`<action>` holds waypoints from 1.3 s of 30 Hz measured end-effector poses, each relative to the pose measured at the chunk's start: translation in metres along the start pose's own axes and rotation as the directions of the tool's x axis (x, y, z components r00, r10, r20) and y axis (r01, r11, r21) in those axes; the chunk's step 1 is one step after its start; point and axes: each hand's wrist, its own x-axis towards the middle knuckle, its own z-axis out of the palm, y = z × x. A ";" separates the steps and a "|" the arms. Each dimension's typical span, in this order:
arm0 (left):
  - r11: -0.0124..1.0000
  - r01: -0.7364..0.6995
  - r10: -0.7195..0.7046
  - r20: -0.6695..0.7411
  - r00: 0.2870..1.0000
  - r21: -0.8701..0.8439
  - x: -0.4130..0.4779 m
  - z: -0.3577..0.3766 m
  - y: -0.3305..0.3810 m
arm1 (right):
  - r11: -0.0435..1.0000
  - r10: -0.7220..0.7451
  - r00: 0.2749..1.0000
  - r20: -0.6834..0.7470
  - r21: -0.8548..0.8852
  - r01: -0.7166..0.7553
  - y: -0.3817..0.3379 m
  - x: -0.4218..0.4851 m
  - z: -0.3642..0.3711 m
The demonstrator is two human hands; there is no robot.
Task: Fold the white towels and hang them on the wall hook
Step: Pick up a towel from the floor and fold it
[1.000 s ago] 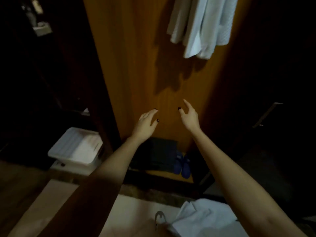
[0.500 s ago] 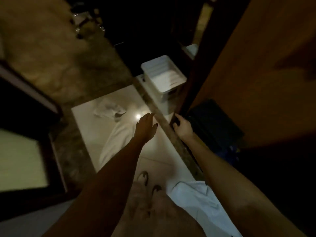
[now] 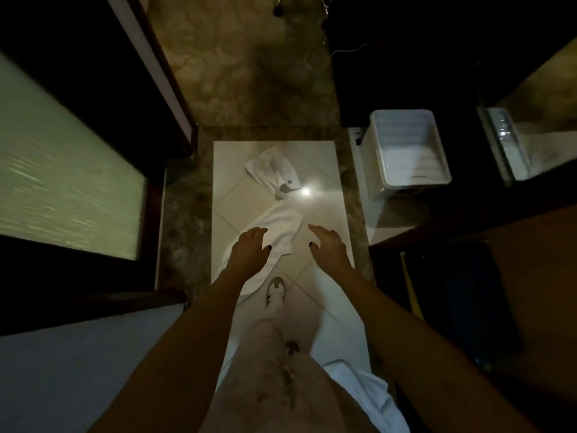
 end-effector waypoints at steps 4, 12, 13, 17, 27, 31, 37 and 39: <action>0.996 -0.017 0.010 -0.086 0.996 -0.084 0.078 -0.032 0.006 | 0.999 0.004 0.999 0.038 -0.047 -0.002 -0.004 0.070 -0.015; 0.965 0.046 -0.065 -0.066 0.996 -0.257 0.208 -0.031 0.014 | 0.992 -0.059 0.997 0.049 -0.111 0.064 -0.005 0.203 -0.036; 0.964 0.058 -0.073 -0.051 0.996 -0.258 0.226 -0.020 0.008 | 0.991 -0.060 0.997 0.051 -0.119 0.066 0.002 0.223 -0.034; 0.951 0.143 -0.149 0.000 0.989 -0.275 0.301 0.041 -0.033 | 0.975 -0.085 0.993 0.077 -0.199 0.099 0.044 0.306 -0.007; 0.856 0.303 -0.318 0.036 0.948 -0.420 0.495 0.235 -0.145 | 0.964 -0.164 0.963 0.214 -0.173 0.202 0.167 0.535 0.125; 0.907 0.250 -0.278 -0.036 0.960 -0.340 0.570 0.284 -0.199 | 0.966 -0.203 0.947 0.249 -0.108 0.236 0.207 0.618 0.178; 0.968 0.118 -0.147 -0.119 0.982 -0.220 0.662 0.352 -0.249 | 0.930 -0.238 0.913 0.332 -0.193 0.313 0.236 0.717 0.268; 0.979 0.109 -0.133 -0.139 0.981 -0.171 0.678 0.369 -0.257 | 0.904 -0.257 0.911 0.322 -0.253 0.344 0.246 0.734 0.289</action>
